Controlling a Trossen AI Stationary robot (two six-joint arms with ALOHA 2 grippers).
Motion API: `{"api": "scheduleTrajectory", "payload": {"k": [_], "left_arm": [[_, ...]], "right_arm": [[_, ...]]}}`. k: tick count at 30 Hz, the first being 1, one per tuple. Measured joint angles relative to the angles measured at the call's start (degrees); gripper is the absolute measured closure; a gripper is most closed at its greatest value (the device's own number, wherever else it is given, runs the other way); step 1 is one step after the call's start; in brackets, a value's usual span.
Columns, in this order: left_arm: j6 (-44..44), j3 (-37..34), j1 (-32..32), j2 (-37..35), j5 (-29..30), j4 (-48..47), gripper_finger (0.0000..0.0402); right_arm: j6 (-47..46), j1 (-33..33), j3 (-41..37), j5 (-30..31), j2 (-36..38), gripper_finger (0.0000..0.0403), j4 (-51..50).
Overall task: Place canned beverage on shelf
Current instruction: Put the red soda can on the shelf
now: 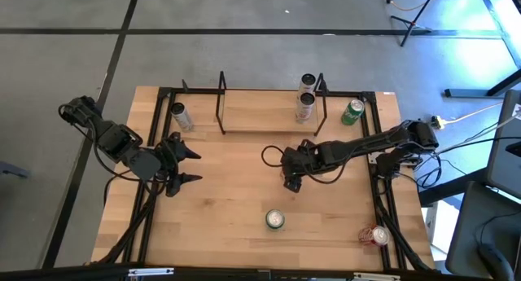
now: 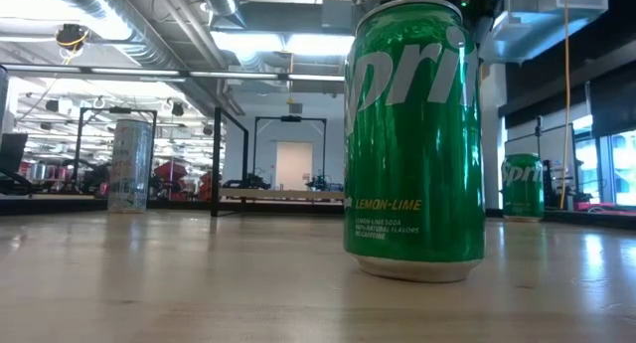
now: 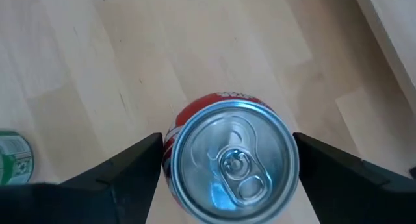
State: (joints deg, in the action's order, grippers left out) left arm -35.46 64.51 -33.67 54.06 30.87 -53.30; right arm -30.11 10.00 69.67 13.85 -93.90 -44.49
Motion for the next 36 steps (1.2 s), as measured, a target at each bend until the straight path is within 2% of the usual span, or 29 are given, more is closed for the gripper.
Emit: {"api": "scheduleTrajectory", "payload": {"k": [2,7,11,17,29,36], "left_arm": [[0.00,0.00,0.00,-0.02,0.00,0.00,0.0104],[0.02,0.00,0.00,0.00,-0.03,0.00,0.0104],[0.02,0.00,0.00,0.00,-0.07,0.00,0.0104],[0.00,0.00,0.00,0.00,-0.50,0.00,0.0104],[0.00,0.00,0.00,0.00,-0.37,0.02,0.0104],[-0.30,0.00,1.00,0.00,-0.31,0.02,0.0104]], "right_arm": [[0.43,0.00,0.00,-0.44,-0.10,0.0097,0.04],[1.63,0.00,0.19,-0.98,-0.19,0.0164,-0.19],[2.87,-0.07,1.88,-1.98,-0.27,0.0164,-2.17],[9.05,-2.31,11.11,-1.94,-0.23,0.0164,-5.50],[23.56,-12.99,28.11,-1.33,-1.16,0.0165,-11.27],[31.22,-20.43,34.16,-0.98,-5.08,0.0165,-13.62]]}}
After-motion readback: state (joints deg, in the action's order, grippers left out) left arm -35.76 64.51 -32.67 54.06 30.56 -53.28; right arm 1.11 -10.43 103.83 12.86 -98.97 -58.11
